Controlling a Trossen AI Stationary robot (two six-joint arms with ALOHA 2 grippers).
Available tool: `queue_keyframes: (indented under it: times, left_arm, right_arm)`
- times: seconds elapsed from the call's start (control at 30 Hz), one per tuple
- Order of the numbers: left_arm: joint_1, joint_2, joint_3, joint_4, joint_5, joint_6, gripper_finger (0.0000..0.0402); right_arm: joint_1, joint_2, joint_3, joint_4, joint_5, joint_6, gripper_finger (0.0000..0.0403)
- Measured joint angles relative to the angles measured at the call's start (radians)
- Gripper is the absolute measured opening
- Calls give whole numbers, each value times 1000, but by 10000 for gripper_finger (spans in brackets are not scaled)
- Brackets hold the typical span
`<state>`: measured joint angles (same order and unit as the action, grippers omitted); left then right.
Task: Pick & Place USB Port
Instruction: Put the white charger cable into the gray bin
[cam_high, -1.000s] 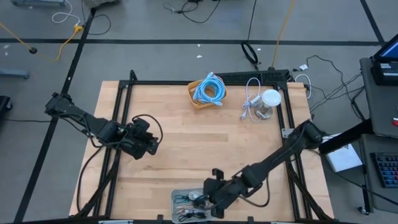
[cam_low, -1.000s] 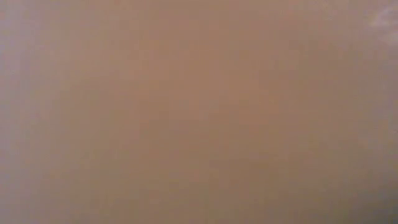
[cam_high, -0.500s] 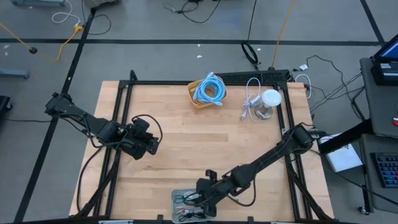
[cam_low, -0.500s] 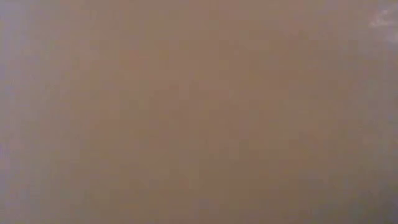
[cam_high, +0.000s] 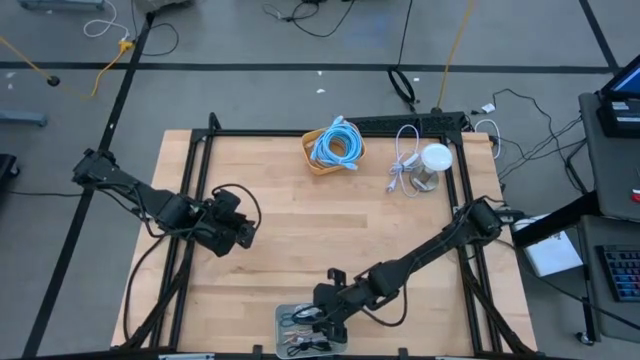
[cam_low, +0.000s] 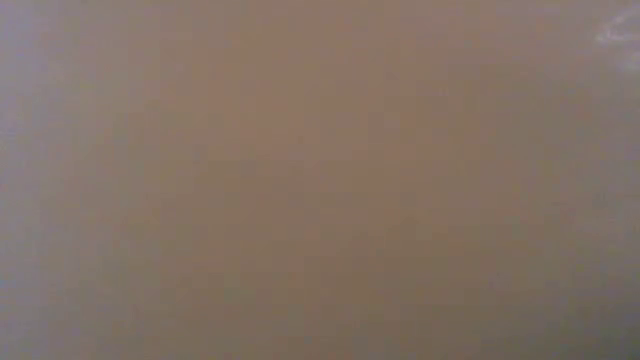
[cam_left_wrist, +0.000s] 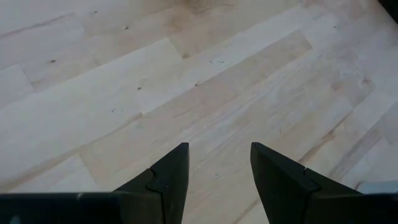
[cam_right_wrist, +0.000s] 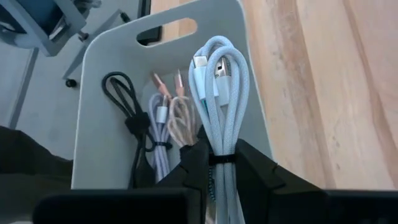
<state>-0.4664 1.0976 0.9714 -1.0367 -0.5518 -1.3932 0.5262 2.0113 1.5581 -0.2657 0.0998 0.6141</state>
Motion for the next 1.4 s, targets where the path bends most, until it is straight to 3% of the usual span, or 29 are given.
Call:
queue_keyframes:
  times: [0.3,1.23,1.4]
  left_arm:
    - [0,0,0,0,0,7,175]
    - [0,0,0,-2,8,22,175]
    - [0,0,0,-2,10,25,175]
  right_arm:
    - [-9,0,0,4,2,-16,82]
    - [-1,0,0,106,-59,-76,80]
    - [-1,0,0,111,-77,-75,105]
